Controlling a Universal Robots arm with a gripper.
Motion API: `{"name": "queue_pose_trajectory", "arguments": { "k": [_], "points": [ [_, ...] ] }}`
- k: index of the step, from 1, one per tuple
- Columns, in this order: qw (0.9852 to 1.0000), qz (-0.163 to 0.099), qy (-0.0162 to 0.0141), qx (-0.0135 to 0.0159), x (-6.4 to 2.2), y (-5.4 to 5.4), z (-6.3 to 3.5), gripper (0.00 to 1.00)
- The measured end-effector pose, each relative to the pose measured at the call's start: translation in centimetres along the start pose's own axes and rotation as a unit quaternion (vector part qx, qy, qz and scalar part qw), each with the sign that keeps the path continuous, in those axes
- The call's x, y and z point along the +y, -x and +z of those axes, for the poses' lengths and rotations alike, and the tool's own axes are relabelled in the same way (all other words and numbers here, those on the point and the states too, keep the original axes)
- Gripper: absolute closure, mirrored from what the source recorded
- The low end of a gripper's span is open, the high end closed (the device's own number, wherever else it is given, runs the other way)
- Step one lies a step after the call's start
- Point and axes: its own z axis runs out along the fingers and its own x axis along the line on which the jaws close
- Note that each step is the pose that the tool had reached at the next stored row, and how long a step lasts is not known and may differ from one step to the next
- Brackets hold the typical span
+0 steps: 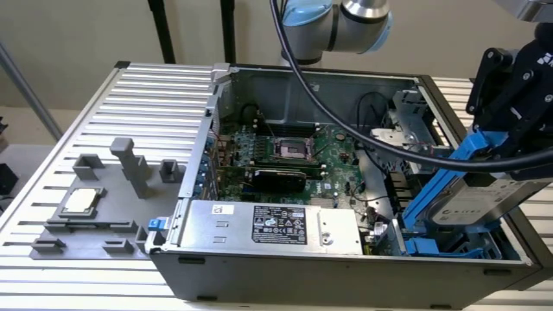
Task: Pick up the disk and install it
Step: 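Insert the disk into the insertion slot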
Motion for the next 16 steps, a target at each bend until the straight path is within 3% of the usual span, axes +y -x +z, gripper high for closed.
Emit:
{"name": "queue_pose_trajectory", "arguments": {
  "k": [16],
  "points": [
    [0.9998,0.020,0.0006,-0.0002,-0.17,-0.03,0.58,0.67]
  ]
}}
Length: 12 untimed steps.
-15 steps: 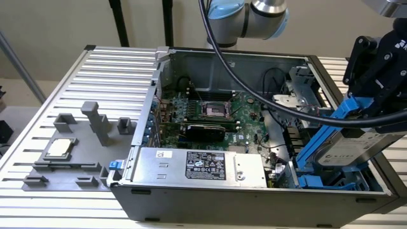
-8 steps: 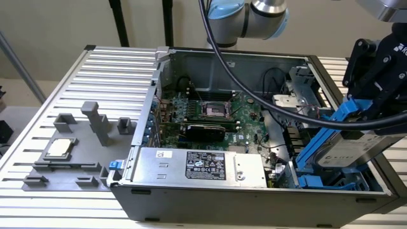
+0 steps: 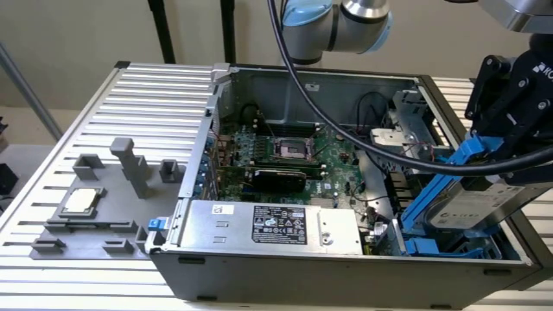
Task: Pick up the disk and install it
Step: 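Insert the disk into the insertion slot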
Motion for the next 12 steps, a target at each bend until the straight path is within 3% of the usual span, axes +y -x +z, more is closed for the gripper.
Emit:
{"name": "queue_pose_trajectory", "arguments": {
  "k": [12],
  "points": [
    [1.0000,0.002,0.0009,0.0012,-0.04,-0.04,0.65,0.67]
  ]
}}
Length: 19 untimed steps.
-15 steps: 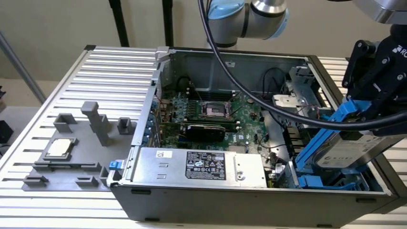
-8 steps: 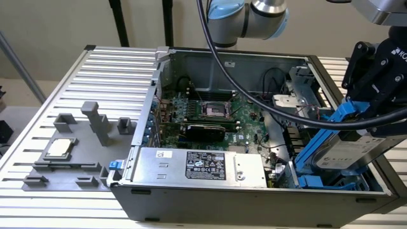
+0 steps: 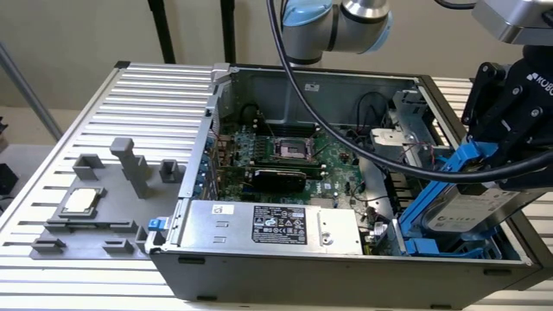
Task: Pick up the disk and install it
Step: 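Insert the disk into the insertion slot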
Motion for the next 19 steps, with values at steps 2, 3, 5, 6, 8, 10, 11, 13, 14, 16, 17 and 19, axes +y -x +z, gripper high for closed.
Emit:
{"name": "queue_pose_trajectory", "arguments": {
  "k": [2,3,5,6,8,10,11,13,14,16,17,19],
  "points": [
    [1.0000,0.000,0.0001,0.0000,-0.01,0.0,0.14,0.67],
    [1.0000,0.000,0.0002,0.0001,-0.01,0.0,0.21,0.67],
    [1.0000,0.000,0.0002,0.0000,-0.03,0.0,0.38,0.67],
    [1.0000,0.000,0.0003,0.0000,-0.03,0.0,0.47,0.67],
    [1.0000,0.000,0.0003,0.0000,-0.04,0.1,0.65,0.67],
    [1.0000,0.000,0.0003,0.0000,-0.05,0.2,0.80,0.67],
    [1.0000,0.000,0.0003,0.0000,-0.05,0.2,0.87,0.67],
    [1.0000,0.000,0.0003,0.0000,-0.05,0.3,1.00,0.67],
    [1.0000,0.000,0.0003,0.0001,-0.05,0.4,1.06,0.67],
    [1.0000,0.000,0.0003,0.0001,-0.06,0.5,1.18,0.67],
    [1.0000,-0.001,0.0003,0.0001,-0.06,0.5,1.25,0.67],
    [1.0000,-0.002,0.0004,0.0001,-0.06,0.6,1.40,0.67]
  ]
}}
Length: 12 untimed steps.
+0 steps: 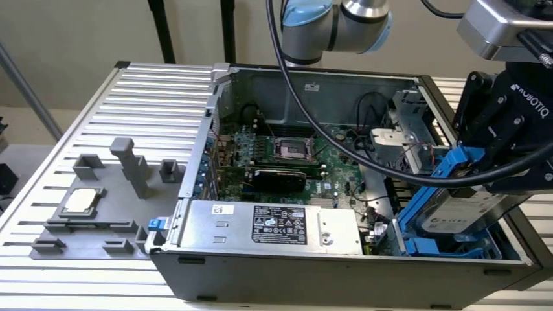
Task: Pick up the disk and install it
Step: 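Insert the disk into the insertion slot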
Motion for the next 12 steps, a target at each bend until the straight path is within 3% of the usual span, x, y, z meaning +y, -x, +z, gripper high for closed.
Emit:
{"name": "queue_pose_trajectory", "arguments": {
  "k": [12],
  "points": [
    [0.9999,-0.014,0.0013,0.0009,-0.06,-0.04,1.01,0.67]
  ]
}}
